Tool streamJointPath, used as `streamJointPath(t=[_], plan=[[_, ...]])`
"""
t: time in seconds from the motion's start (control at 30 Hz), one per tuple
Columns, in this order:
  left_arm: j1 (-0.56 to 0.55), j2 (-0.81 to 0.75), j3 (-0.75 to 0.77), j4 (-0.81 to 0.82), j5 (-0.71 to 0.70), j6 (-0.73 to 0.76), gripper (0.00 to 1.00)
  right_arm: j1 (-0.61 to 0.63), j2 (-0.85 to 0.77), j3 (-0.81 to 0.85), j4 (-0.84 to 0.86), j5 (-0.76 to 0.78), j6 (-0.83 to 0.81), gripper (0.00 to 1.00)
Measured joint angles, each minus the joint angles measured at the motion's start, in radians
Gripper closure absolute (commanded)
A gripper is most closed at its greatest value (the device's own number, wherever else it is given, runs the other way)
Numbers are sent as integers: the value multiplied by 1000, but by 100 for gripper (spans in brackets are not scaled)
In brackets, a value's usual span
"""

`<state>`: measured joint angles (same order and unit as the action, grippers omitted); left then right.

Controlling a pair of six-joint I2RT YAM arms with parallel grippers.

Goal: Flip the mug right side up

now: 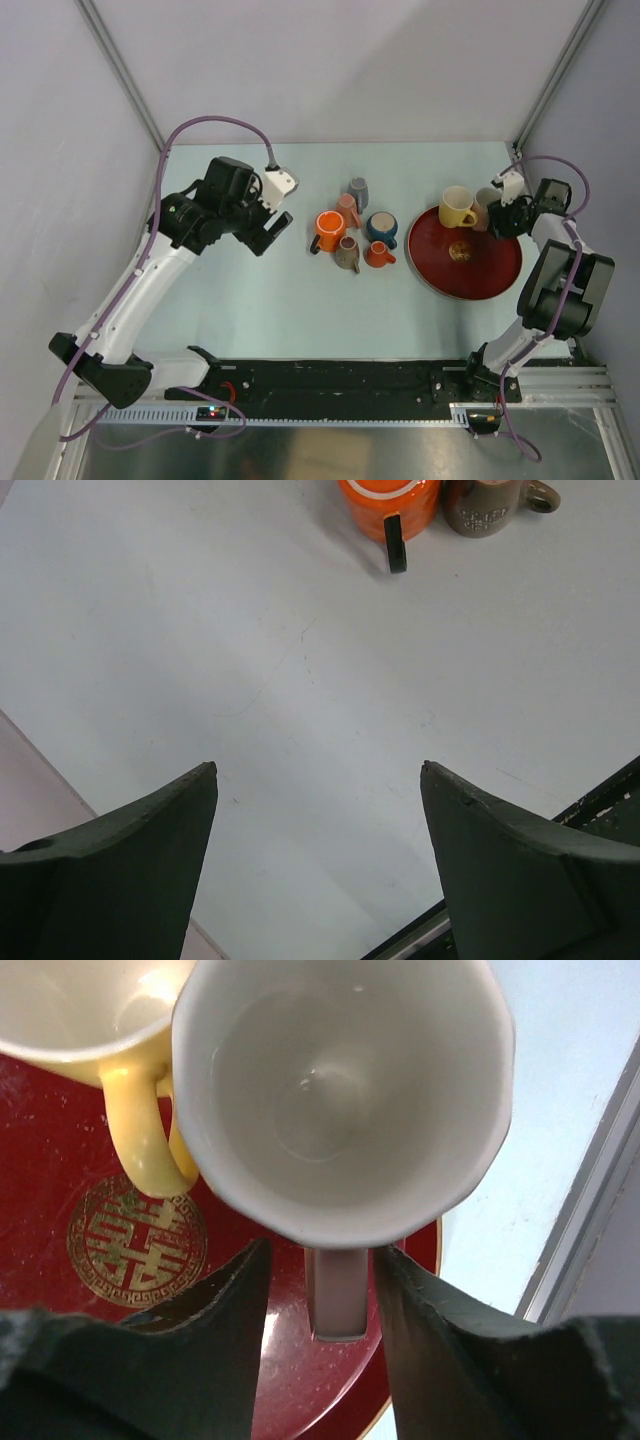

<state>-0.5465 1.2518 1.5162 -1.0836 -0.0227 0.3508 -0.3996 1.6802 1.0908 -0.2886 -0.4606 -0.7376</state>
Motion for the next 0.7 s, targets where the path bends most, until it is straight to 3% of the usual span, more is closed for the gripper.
streamJointPath(t=[0.13,0.4,0.57,0.7], plan=[[0,0,-9,1,18,-1,10,-21,-26,0,-56,-1,5,32],[0,-5,-11,-2,58,-11,1,-59,-339,2,-156,-37,111,27],[0,-9,-32,5,82,-29,0,172,-483,20,-200,-24,214,28],[1,-19,-87,5,90,-41,0,420,-468,20,-219,-6,298,33]])
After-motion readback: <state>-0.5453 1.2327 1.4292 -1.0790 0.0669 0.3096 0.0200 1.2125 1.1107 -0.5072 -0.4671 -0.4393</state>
